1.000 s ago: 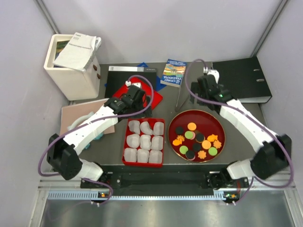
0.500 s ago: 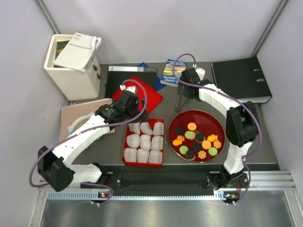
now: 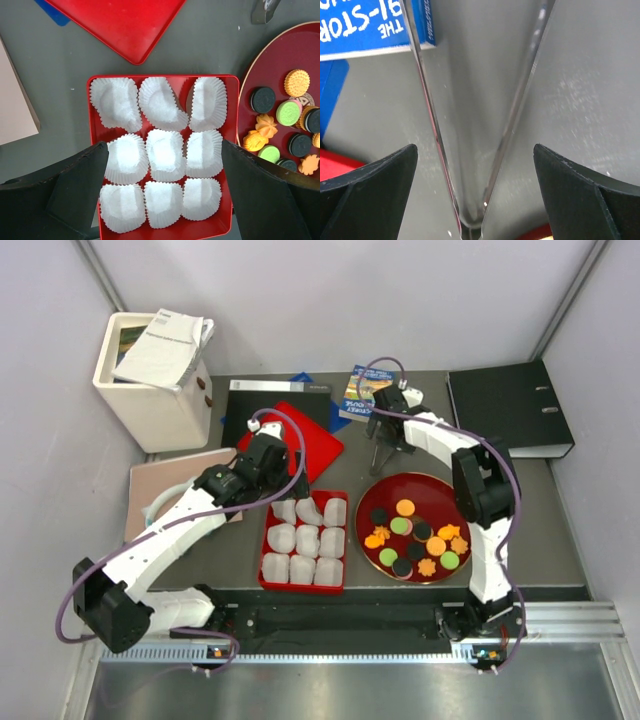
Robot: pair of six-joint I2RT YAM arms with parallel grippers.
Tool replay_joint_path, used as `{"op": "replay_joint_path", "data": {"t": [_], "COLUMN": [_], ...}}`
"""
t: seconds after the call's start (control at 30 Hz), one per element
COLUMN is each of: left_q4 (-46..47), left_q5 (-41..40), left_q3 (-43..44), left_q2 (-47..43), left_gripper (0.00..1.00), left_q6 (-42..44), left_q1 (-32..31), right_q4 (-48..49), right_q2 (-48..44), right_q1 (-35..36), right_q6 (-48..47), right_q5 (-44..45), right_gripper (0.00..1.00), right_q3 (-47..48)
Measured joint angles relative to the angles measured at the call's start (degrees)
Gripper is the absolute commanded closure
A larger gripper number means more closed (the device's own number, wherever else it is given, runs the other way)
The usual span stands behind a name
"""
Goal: Pack the cookies
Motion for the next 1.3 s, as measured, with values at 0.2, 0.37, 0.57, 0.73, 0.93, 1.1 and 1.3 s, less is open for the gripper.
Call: {"op": "replay_joint_path", "data": {"t": [0.2, 0.37, 0.57, 0.73, 0.93, 1.1, 1.3], "left_q4": [0.0, 0.0, 0.0, 0.0, 0.0, 0.1, 0.1], "left_q5": [-0.4, -0.5, -0.6, -0.6, -0.8, -0.8, -0.8], "left_q3": [0.0, 0.0, 0.0, 0.0, 0.0, 0.0, -0.1], "left_q2": [-0.1, 0.0, 0.7, 1.1, 1.3, 1.6, 2.2], "left_gripper": [0.01, 0.01, 0.01, 0.01, 0.01, 0.01, 0.01], "left_q6": [1.1, 1.6, 1.7, 1.7, 1.7, 1.7, 1.7], "left_q1": [0.0, 0.0, 0.0, 0.0, 0.0, 0.0, 0.0], "right_q4": [-0.5, -2.0, -2.3, -2.6, -2.7, -2.6, -3.7], "right_q2": [3.2, 5.6, 6.1, 7.0, 6.9, 6.8, 6.7], "right_q1": [-0.7, -1.6, -2.6, -3.0, -3.7, -4.5, -6.1], "right_q6": [-1.2, -2.1, -2.9, -3.4, -3.6, -3.8, -4.3], "right_q5": [0.1, -0.1, -0.7, -0.7, -1.1, -0.8, -0.5], "right_gripper": [0.01, 0.01, 0.19, 0.34, 0.41, 0.25, 0.28], "right_q3": [2.4, 4.3, 4.9, 6.1, 5.8, 5.5, 5.5]}}
